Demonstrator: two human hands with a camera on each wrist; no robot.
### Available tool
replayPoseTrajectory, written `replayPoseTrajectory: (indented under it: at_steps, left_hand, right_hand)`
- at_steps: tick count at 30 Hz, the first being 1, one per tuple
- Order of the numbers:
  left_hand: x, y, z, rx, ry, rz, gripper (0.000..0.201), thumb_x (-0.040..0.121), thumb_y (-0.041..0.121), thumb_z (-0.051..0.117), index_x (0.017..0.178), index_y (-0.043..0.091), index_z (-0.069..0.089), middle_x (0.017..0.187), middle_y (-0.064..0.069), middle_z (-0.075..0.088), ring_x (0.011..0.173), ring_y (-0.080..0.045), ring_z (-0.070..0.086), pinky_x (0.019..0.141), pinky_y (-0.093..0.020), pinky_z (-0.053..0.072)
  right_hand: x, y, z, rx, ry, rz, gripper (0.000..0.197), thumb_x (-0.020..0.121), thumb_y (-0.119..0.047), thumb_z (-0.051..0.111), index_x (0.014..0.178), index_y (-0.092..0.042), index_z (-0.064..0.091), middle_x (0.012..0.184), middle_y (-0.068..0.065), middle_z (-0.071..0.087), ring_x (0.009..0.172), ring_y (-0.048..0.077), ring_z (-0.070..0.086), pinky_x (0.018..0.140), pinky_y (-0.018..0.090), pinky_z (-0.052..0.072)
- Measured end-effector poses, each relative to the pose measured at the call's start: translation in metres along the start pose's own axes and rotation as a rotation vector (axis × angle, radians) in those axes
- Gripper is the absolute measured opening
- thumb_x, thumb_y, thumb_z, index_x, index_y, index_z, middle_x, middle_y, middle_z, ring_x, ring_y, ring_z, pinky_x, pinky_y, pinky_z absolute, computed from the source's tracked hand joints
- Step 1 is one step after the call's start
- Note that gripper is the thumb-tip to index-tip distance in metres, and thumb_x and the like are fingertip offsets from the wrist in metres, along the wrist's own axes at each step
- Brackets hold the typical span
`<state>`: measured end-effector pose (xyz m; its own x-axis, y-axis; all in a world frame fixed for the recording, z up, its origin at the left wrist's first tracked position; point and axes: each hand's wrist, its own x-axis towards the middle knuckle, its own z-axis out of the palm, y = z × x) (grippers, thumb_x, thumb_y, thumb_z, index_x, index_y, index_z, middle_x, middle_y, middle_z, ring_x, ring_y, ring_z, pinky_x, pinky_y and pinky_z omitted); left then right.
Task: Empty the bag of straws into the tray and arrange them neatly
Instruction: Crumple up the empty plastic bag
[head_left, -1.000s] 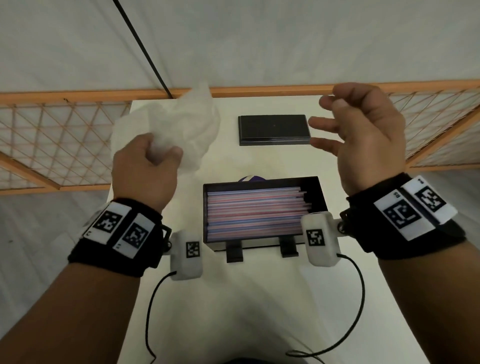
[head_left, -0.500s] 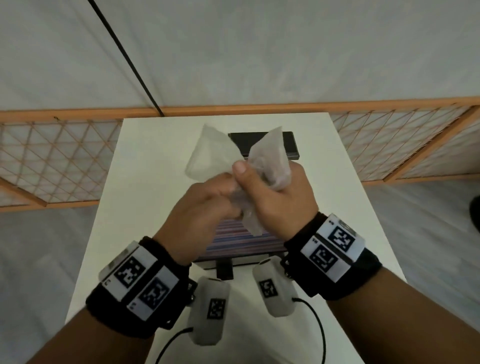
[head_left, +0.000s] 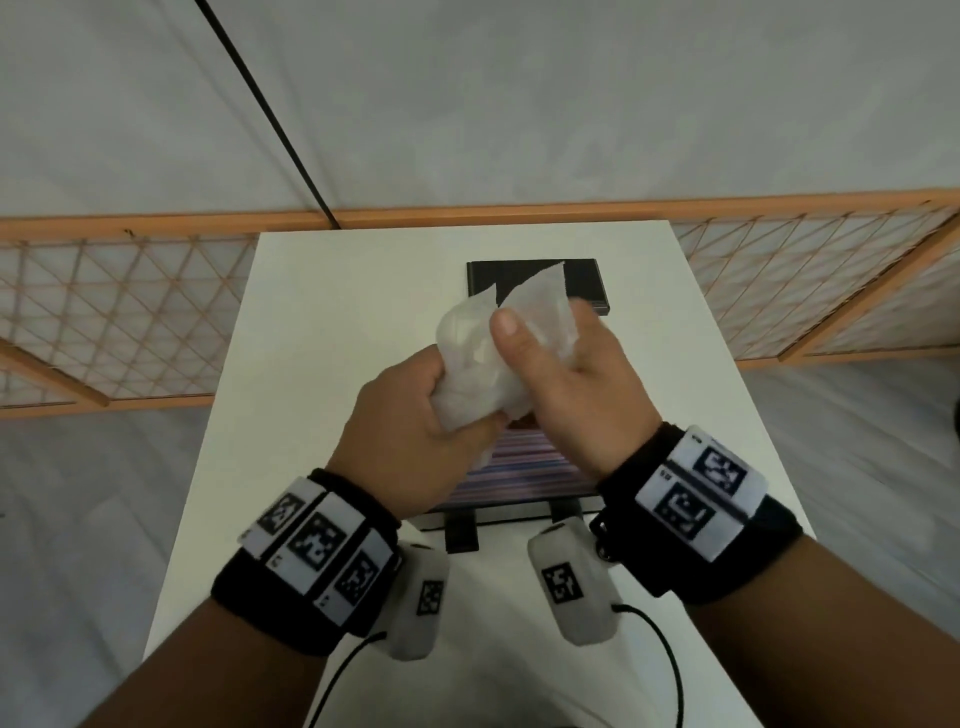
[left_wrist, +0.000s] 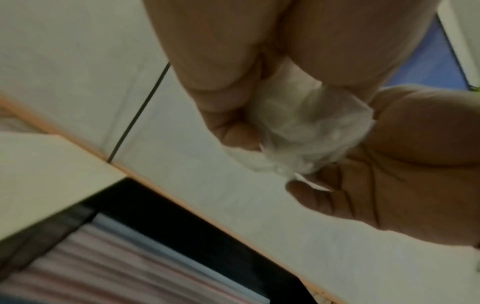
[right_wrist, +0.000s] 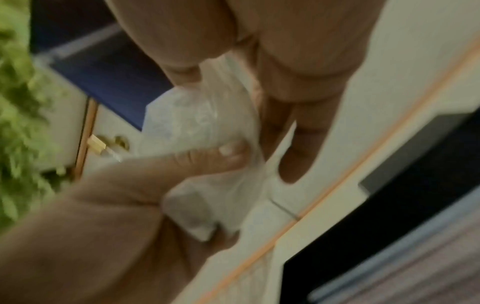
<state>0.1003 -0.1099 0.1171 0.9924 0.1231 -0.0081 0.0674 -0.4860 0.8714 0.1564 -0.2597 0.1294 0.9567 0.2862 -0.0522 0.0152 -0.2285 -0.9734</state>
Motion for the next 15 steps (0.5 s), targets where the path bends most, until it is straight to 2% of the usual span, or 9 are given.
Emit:
replayPoseTrajectory:
  at_steps: [2, 3, 5, 7, 9, 10, 11, 13, 15]
  left_hand:
    - [0.002, -0.003, -0.001, 0.172, 0.073, -0.068, 0.015, 0.08, 0.021, 0.073, 0.084, 0.027, 0.059, 0.07, 0.009, 0.068, 0.065, -0.006, 0.065, 0.053, -0.011, 0.042]
    - [0.002, -0.003, -0.002, 0.257, 0.09, -0.069, 0.019, 0.08, 0.022, 0.072, 0.081, 0.026, 0.053, 0.07, 0.009, 0.063, 0.063, -0.007, 0.06, 0.05, -0.012, 0.038]
    - [-0.001, -0.003, -0.004, 0.269, 0.114, -0.003, 0.028, 0.08, 0.029, 0.074, 0.085, 0.026, 0.047, 0.074, 0.013, 0.055, 0.065, -0.003, 0.056, 0.051, -0.011, 0.039]
    - [-0.008, -0.001, -0.005, 0.163, 0.123, 0.057, 0.032, 0.084, 0.032, 0.074, 0.098, 0.026, 0.046, 0.078, 0.018, 0.053, 0.072, 0.009, 0.059, 0.059, -0.004, 0.043]
    - [-0.016, -0.005, -0.006, 0.07, 0.13, 0.094, 0.04, 0.085, 0.023, 0.076, 0.107, 0.024, 0.042, 0.082, 0.017, 0.056, 0.08, 0.015, 0.06, 0.062, -0.003, 0.045]
    - [-0.02, -0.009, -0.008, 0.035, 0.111, 0.118, 0.048, 0.082, 0.017, 0.079, 0.11, 0.023, 0.041, 0.085, 0.015, 0.059, 0.083, 0.009, 0.062, 0.062, -0.006, 0.047]
    - [-0.024, -0.013, -0.009, 0.007, 0.091, 0.157, 0.055, 0.077, 0.016, 0.083, 0.112, 0.023, 0.041, 0.09, 0.012, 0.061, 0.086, 0.0, 0.064, 0.065, -0.01, 0.05]
    - [-0.028, -0.022, -0.012, 0.053, 0.111, 0.295, 0.061, 0.067, 0.026, 0.083, 0.116, 0.016, 0.048, 0.105, 0.004, 0.059, 0.093, -0.01, 0.06, 0.078, -0.015, 0.051]
    - [-0.032, -0.032, -0.018, 0.235, 0.136, 0.359, 0.068, 0.063, 0.044, 0.079, 0.116, 0.01, 0.056, 0.123, -0.004, 0.052, 0.114, -0.019, 0.054, 0.096, -0.027, 0.048]
  right_hand:
    - [-0.012, -0.003, 0.001, -0.332, 0.156, -0.226, 0.071, 0.084, -0.064, 0.06, 0.135, -0.016, 0.045, 0.126, -0.002, 0.056, 0.11, 0.008, 0.056, 0.089, 0.017, 0.05]
    - [-0.019, -0.004, 0.003, -0.417, 0.145, -0.324, 0.078, 0.084, -0.065, 0.058, 0.145, -0.02, 0.036, 0.136, -0.001, 0.047, 0.119, 0.007, 0.049, 0.093, 0.012, 0.045]
    - [-0.033, -0.006, 0.014, -0.445, -0.073, -0.36, 0.086, 0.085, -0.068, 0.052, 0.155, -0.03, 0.017, 0.153, 0.003, 0.033, 0.139, 0.012, 0.035, 0.107, 0.023, 0.04]
    - [-0.038, -0.002, 0.03, -0.393, -0.257, -0.297, 0.082, 0.09, -0.062, 0.048, 0.157, -0.027, 0.016, 0.154, 0.005, 0.036, 0.142, 0.016, 0.035, 0.113, 0.035, 0.038]
    - [-0.034, 0.0, 0.041, -0.363, -0.267, -0.253, 0.059, 0.096, -0.053, 0.042, 0.143, -0.019, 0.042, 0.13, 0.003, 0.059, 0.12, 0.015, 0.055, 0.1, 0.037, 0.047]
    - [-0.031, -0.001, 0.044, -0.373, -0.233, -0.232, 0.047, 0.097, -0.051, 0.038, 0.124, -0.016, 0.056, 0.111, 0.001, 0.065, 0.103, 0.015, 0.061, 0.09, 0.038, 0.05]
    - [-0.027, -0.001, 0.047, -0.39, -0.214, -0.195, 0.043, 0.097, -0.049, 0.036, 0.104, -0.015, 0.061, 0.095, 0.0, 0.067, 0.088, 0.016, 0.062, 0.082, 0.038, 0.051]
    - [-0.022, -0.002, 0.051, -0.338, -0.236, -0.096, 0.044, 0.102, -0.044, 0.037, 0.079, -0.014, 0.06, 0.074, 0.0, 0.063, 0.071, 0.018, 0.06, 0.071, 0.037, 0.05]
    - [-0.022, -0.005, 0.059, -0.217, -0.309, 0.008, 0.041, 0.106, -0.029, 0.041, 0.069, -0.016, 0.055, 0.066, -0.001, 0.055, 0.061, 0.015, 0.051, 0.064, 0.03, 0.044]
